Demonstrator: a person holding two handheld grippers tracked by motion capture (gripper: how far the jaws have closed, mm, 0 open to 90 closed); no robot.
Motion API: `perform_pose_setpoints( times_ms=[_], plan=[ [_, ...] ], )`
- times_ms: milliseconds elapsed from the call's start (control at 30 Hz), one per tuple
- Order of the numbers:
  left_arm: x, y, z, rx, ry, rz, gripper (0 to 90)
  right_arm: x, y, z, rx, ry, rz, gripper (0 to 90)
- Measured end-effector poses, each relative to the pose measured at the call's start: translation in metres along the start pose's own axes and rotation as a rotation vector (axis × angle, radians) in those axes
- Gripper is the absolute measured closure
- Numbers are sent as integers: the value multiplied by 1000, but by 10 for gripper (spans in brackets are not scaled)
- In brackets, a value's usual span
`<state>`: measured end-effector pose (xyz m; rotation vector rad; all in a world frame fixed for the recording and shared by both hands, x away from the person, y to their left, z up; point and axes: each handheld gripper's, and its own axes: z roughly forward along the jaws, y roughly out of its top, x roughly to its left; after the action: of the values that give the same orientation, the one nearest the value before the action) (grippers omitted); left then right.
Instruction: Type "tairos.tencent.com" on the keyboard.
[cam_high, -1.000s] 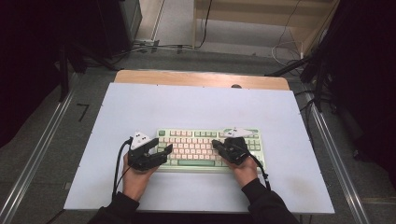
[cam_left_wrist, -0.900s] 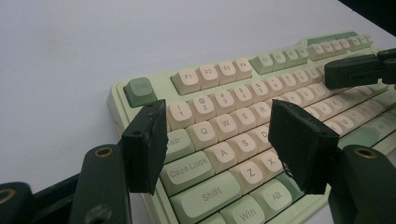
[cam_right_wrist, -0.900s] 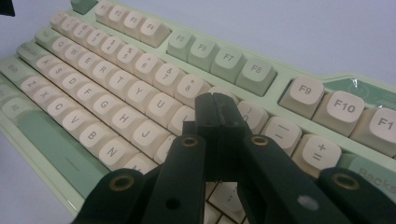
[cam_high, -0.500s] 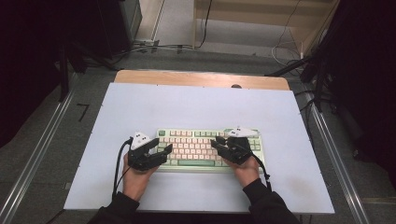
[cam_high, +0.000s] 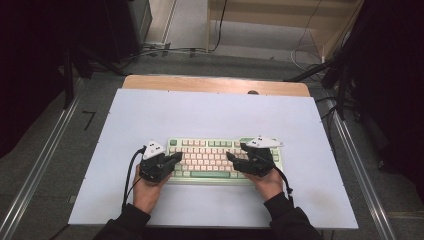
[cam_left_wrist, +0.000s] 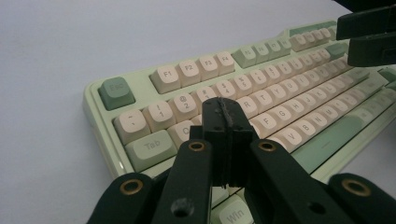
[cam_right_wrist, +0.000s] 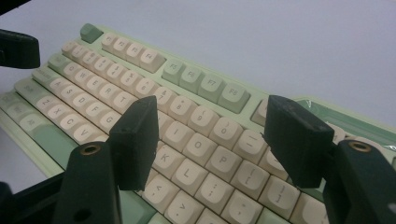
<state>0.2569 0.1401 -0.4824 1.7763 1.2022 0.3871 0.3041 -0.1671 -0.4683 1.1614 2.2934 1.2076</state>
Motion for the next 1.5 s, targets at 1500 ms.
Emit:
perform_pose_setpoints(
  times_ms=[1500],
  plan=[
    [-10, 6, 21, 47, -50, 30, 900, -13, -11, -17, -2, -54, 39, 339]
  ],
)
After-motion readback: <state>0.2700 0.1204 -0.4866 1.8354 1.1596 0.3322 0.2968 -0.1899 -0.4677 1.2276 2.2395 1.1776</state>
